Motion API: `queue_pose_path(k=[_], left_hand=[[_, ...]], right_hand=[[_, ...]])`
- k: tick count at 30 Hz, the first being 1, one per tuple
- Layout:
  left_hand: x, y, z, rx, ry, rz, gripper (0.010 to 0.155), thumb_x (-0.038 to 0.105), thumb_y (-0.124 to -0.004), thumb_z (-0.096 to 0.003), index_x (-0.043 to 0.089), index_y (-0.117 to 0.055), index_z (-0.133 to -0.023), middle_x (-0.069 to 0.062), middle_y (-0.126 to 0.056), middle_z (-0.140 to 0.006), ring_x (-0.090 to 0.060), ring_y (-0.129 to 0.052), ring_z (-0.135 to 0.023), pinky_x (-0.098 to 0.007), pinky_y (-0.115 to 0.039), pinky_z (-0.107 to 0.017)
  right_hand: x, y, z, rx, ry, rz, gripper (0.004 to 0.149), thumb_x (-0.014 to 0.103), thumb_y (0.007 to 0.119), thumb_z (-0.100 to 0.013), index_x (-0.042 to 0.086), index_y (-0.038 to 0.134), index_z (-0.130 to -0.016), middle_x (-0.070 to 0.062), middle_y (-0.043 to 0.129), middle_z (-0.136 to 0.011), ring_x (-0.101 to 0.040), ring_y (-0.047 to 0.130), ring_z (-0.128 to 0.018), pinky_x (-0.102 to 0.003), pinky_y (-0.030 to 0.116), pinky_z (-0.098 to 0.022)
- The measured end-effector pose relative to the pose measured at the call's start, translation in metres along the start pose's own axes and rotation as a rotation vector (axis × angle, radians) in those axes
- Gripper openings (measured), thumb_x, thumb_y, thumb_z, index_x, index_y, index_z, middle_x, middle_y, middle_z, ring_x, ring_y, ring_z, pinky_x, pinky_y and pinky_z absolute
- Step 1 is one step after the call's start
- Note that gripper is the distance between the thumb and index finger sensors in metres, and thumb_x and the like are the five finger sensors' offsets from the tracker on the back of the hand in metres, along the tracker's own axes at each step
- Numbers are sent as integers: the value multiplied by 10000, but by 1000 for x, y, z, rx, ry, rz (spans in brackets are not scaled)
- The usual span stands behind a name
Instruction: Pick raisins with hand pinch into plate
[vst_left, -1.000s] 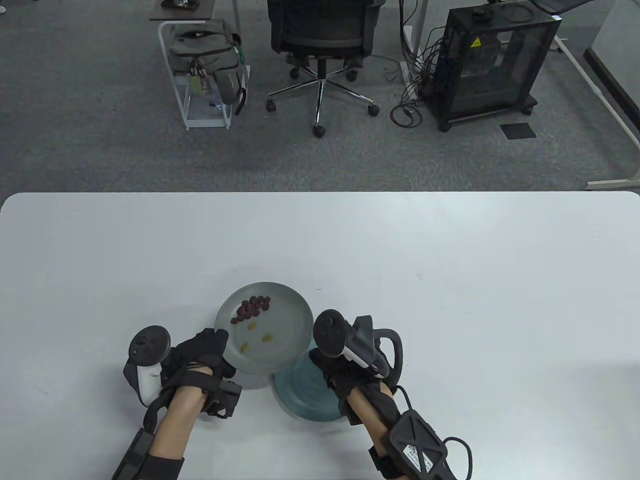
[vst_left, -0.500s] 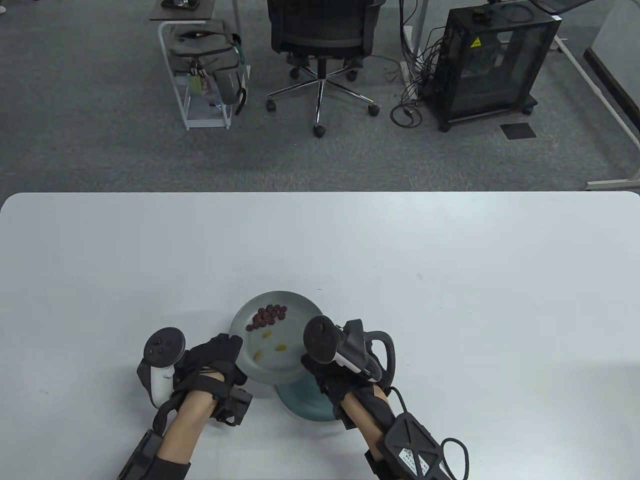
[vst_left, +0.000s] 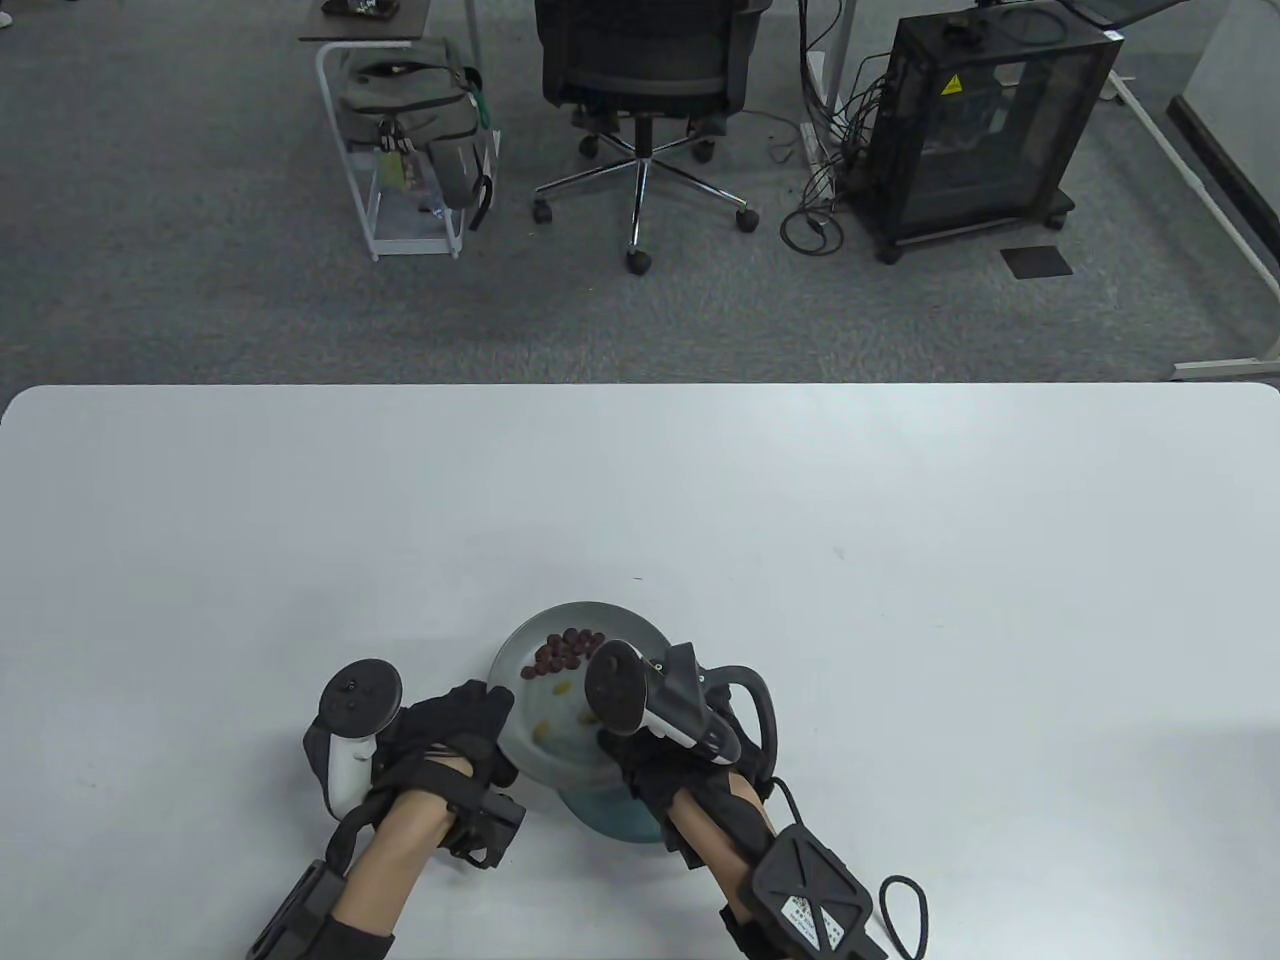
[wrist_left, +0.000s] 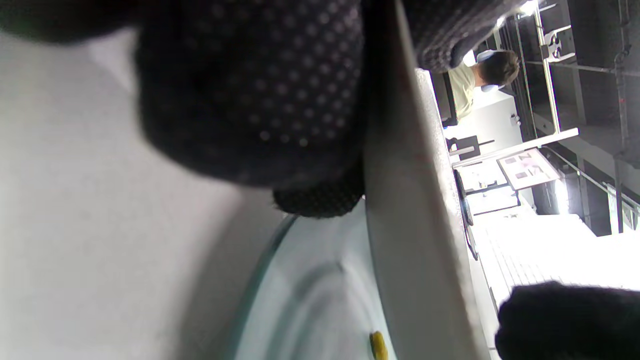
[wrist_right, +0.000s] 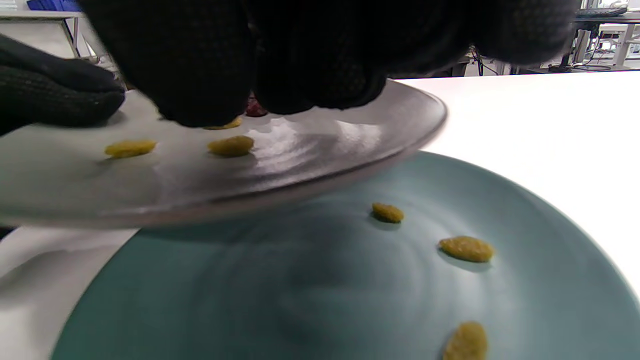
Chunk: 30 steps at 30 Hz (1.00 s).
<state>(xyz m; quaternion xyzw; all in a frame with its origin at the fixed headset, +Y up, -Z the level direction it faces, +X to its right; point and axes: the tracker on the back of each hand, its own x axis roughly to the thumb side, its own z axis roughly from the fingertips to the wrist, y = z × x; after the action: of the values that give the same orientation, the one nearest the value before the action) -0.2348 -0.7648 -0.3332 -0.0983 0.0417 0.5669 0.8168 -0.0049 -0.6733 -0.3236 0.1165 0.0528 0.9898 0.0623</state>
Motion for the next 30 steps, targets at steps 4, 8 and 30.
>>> queue_pose_path(k=[4, 8, 30], left_hand=[[0, -7, -1, -33, 3, 2, 516, 318, -772, -492, -104, -769, -789, -149, -1119, -529, -221, -1081, -129, -396, -859, -141], [1, -12, 0, -59, -3, -13, 514, 319, -771, -492, -99, -769, -791, -147, -1119, -530, -220, -1083, -134, -394, -861, -141], [3, -21, 2, -95, -27, -27, 514, 319, -774, -491, -98, -773, -791, -156, -1121, -527, -227, -1085, -136, -397, -860, -141]], right_hand=[[1, 2, 0, -5, 6, 19, 550, 439, 955, -402, 137, 861, -851, -96, 958, -679, -304, 890, -546, -479, 790, -460], [0, 5, -1, 13, 14, 29, 556, 427, 970, -395, 132, 861, -854, -100, 957, -682, -307, 889, -546, -481, 788, -461], [9, 16, -4, 57, 21, 119, 518, 413, 974, -395, 125, 889, -818, -97, 973, -655, -304, 900, -529, -481, 796, -449]])
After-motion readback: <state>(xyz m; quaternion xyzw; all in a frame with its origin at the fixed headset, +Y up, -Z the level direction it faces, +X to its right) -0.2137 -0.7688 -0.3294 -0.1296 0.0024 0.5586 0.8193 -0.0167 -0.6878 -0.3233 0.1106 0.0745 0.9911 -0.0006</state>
